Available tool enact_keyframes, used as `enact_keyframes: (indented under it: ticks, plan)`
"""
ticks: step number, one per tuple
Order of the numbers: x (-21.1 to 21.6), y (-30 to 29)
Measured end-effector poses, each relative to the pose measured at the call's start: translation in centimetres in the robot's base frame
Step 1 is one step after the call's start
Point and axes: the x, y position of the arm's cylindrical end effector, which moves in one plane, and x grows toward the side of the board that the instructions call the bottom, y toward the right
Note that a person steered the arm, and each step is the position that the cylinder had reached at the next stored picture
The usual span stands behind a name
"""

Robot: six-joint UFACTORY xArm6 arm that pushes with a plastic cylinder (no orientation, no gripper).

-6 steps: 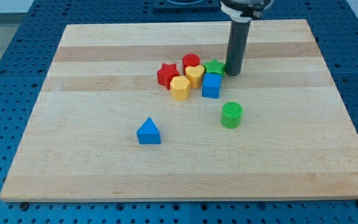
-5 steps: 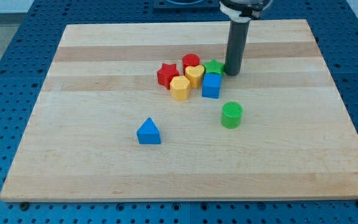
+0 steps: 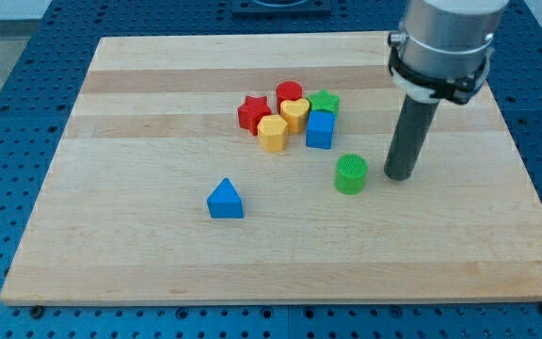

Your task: Push the green circle below the cube

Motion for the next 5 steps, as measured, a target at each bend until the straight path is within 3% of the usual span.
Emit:
enact_keyframes:
  ticks: [3, 5]
  plan:
    - [1.4, -7.3]
    - [1.3, -9.0]
